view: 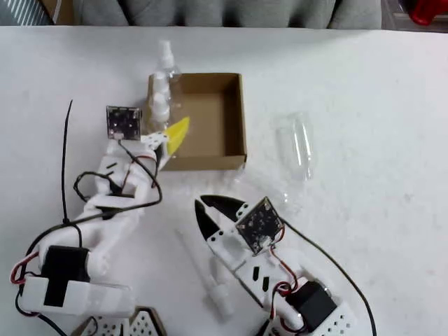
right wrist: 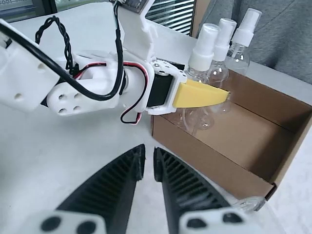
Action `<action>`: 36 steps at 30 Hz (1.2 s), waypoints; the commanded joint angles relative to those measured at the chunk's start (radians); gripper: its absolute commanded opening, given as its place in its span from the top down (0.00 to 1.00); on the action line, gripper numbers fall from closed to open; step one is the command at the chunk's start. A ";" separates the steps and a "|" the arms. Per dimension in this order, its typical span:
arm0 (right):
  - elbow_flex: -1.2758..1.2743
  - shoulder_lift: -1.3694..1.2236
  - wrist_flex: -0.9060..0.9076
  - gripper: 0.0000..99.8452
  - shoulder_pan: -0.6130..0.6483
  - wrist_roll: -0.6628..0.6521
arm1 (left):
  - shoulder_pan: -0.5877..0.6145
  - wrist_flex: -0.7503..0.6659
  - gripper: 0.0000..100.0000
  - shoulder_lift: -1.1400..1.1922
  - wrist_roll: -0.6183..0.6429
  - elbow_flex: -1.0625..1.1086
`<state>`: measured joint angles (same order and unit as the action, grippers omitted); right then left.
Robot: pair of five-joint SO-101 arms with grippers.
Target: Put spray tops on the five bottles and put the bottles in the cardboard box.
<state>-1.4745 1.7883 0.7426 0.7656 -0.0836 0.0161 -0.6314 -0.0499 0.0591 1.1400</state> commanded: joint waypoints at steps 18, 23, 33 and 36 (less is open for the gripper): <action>0.026 0.012 0.004 0.98 -0.013 -0.003 | 0.010 0.311 0.63 -0.298 -0.003 0.021; 0.026 0.012 0.004 0.98 -0.013 -0.003 | 0.005 0.390 0.63 -0.438 -0.006 0.098; 0.026 0.012 0.004 0.98 -0.013 -0.003 | 0.019 0.624 0.64 -0.817 -0.011 0.319; 0.023 0.012 0.004 0.98 -0.013 -0.003 | 0.050 0.740 0.64 -0.944 -0.011 0.359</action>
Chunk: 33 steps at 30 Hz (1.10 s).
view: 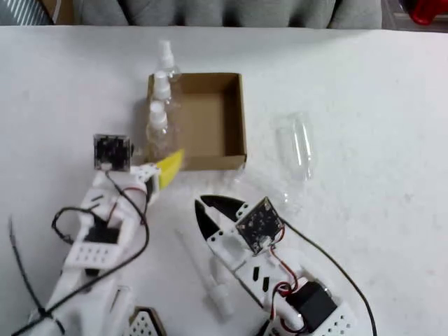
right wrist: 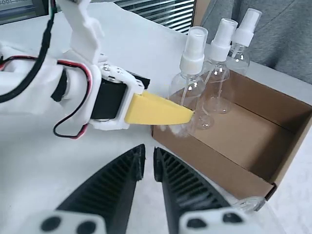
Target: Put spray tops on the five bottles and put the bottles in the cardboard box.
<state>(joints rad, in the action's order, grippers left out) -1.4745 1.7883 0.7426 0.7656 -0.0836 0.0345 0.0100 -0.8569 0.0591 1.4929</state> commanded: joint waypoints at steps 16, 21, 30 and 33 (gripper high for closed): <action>0.034 0.013 -0.012 0.98 -0.283 -0.003 | 0.188 0.632 0.64 -0.705 -0.011 0.206; 0.043 0.013 0.021 0.98 -0.513 -0.003 | 0.188 0.740 0.64 -0.763 -0.012 0.206; 0.048 0.005 0.291 0.98 -0.717 -0.242 | 0.185 0.790 0.66 -0.765 -0.086 0.206; 0.055 0.004 0.286 0.98 -0.710 -0.249 | 0.183 0.796 0.77 -0.765 -0.140 0.206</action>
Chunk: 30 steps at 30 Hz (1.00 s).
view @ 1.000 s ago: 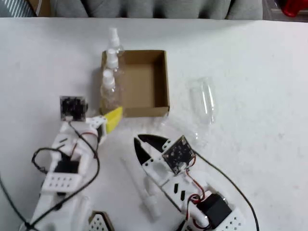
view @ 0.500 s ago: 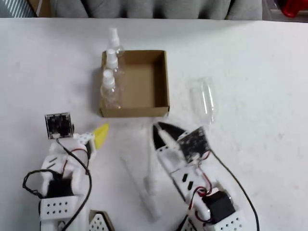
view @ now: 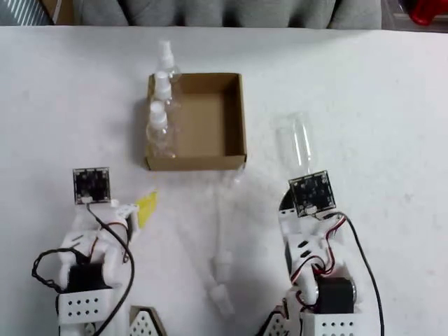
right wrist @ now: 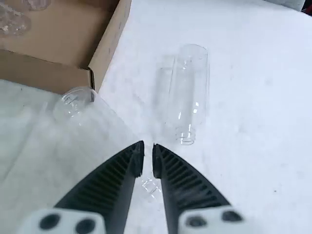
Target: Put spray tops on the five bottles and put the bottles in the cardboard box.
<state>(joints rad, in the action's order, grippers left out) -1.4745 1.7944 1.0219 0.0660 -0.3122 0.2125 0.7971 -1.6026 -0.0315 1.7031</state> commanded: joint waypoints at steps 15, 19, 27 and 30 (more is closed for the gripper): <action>0.499 -0.760 0.085 0.96 0.145 -0.021 | 0.004 0.011 0.95 -0.019 -0.133 -0.005; 0.666 -1.004 0.188 0.85 0.228 -0.021 | 0.004 0.011 0.95 -0.019 -0.133 -0.005; 0.882 -1.337 0.213 0.75 0.251 -0.295 | 0.004 0.011 0.95 -0.019 -0.133 -0.005; 0.899 -1.420 0.213 0.75 0.248 -0.448 | 0.004 0.011 0.95 -0.019 -0.133 -0.005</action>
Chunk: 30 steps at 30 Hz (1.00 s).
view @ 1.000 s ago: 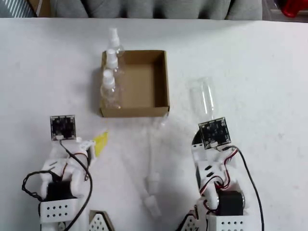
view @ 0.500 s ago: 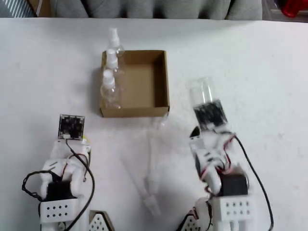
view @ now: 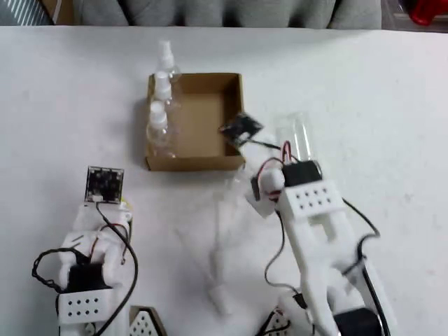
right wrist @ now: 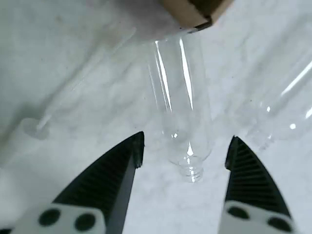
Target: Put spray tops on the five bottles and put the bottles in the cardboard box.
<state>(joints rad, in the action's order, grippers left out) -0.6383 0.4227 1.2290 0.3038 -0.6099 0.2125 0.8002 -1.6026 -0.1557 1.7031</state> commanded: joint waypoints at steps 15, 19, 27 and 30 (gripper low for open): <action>0.063 -0.099 0.064 0.76 0.013 0.023 | 0.004 0.008 0.95 -0.019 -0.011 -0.005; 0.060 -0.134 -0.047 0.75 0.005 0.021 | 0.005 0.008 0.95 -0.019 -0.011 -0.005; 0.066 -0.357 -0.200 0.76 0.007 -0.206 | 0.007 0.008 0.95 -0.019 -0.011 -0.005; 0.066 -0.432 -0.229 0.76 -0.012 -0.242 | 0.007 0.008 0.95 -0.019 -0.011 -0.005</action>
<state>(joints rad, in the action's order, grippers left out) -0.6153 0.0238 1.0280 0.3007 -0.8109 0.2125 0.8002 -1.6026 -0.1573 1.7031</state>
